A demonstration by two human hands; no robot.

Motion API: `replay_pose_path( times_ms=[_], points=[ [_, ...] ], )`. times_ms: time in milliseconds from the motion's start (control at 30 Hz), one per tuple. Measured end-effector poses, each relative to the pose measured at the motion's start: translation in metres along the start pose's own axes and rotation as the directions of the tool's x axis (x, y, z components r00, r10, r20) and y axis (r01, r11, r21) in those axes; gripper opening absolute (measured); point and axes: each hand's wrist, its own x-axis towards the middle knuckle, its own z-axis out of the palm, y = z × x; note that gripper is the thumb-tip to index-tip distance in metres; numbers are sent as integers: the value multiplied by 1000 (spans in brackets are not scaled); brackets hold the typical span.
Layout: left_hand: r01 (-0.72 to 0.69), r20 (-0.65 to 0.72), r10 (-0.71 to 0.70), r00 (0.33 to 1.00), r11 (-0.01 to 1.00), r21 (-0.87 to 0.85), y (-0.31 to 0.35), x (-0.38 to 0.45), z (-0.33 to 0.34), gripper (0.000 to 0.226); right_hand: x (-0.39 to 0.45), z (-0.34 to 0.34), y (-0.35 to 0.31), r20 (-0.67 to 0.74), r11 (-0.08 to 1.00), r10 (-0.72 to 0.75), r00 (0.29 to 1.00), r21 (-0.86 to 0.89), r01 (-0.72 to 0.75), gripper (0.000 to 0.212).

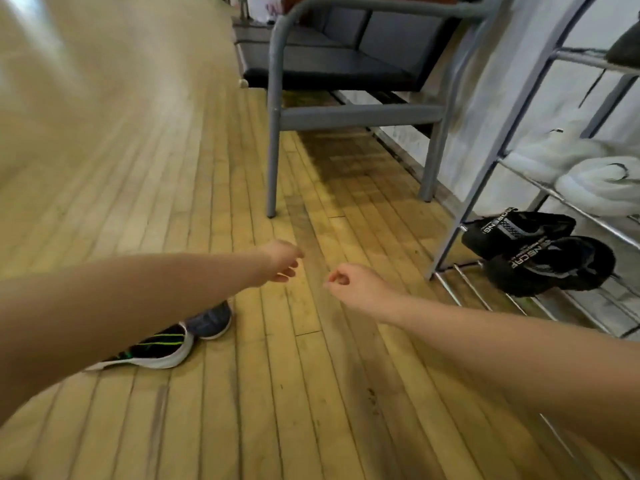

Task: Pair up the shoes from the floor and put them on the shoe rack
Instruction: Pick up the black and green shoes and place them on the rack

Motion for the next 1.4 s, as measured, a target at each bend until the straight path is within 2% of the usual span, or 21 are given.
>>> replay_pose_path(
  times_ms=[100, 167, 333, 433, 533, 600, 700, 767, 867, 933, 1033, 1133, 1167, 1200, 1233, 1267, 1300, 1333, 1400],
  points=[
    [41, -24, -41, 999, 999, -8, -35, -1, -53, 27, 16, 38, -31, 119, 999, -25, 993, -38, 29, 21],
    [76, -88, -81, 993, 996, -50, -62, -3, -86, 21, 28, 60, -47, 173, 998, -35, 984, -53, 45, 22],
    [202, -244, -240, 940, 965, -169, -149, 0, -145, 12, 50, 116, -82, 236, 988, -57, 970, -126, 89, 25],
    [252, -280, -283, 917, 957, -143, -197, -3, -159, 17, 60, 142, -95, 255, 986, -51, 966, -139, 89, 24],
    [230, -310, -224, 924, 973, -17, -233, -7, -167, 24, 74, 166, -104, 246, 985, -30, 969, -156, 70, 26],
    [194, -293, -184, 938, 981, 4, -246, -9, -170, 30, 83, 181, -106, 246, 959, -39, 968, -264, 106, 38],
    [157, -297, -137, 945, 987, 44, -255, -11, -174, 33, 94, 211, -97, 282, 825, -76, 956, -521, 219, 75],
    [148, -295, -124, 948, 987, 62, -257, -12, -177, 35, 97, 233, -91, 278, 813, -24, 960, -554, 181, 95],
    [147, -280, -123, 952, 987, 65, -263, -12, -179, 36, 101, 259, -82, 211, 802, -7, 977, -583, 131, 103],
    [152, -272, -128, 954, 986, 66, -267, -10, -179, 36, 106, 266, -78, 118, 856, -46, 992, -507, 100, 97],
    [132, -298, -106, 949, 989, 67, -272, -4, -175, 34, 108, 264, -73, 5, 952, -105, 994, -289, 102, 86],
    [88, -346, -52, 937, 992, 89, -272, 0, -168, 35, 100, 256, -64, -36, 998, -30, 999, 62, 32, 65],
    [76, -361, -32, 932, 991, 108, -273, 2, -168, 35, 97, 254, -62, -25, 967, 37, 999, 252, -29, 52],
    [63, -369, -8, 930, 989, 137, -274, 4, -167, 36, 93, 251, -60, 6, 872, 124, 992, 476, -112, 37],
    [55, -370, 12, 929, 984, 170, -275, 5, -167, 37, 91, 247, -58, 66, 720, 225, 972, 661, -211, 25],
    [55, -361, 23, 932, 977, 204, -277, 7, -167, 38, 91, 245, -54, 129, 581, 305, 943, 760, -292, 24],
    [58, -345, 27, 938, 971, 234, -278, 9, -166, 40, 92, 244, -47, 166, 523, 372, 913, 775, -354, 28],
    [65, -332, 24, 943, 965, 253, -279, 11, -164, 41, 92, 243, -39, 181, 516, 429, 885, 755, -404, 30],
    [82, -323, 7, 946, 962, 261, -277, 14, -159, 42, 91, 244, -17, 111, 647, 481, 870, 624, -438, 34]
  ],
)
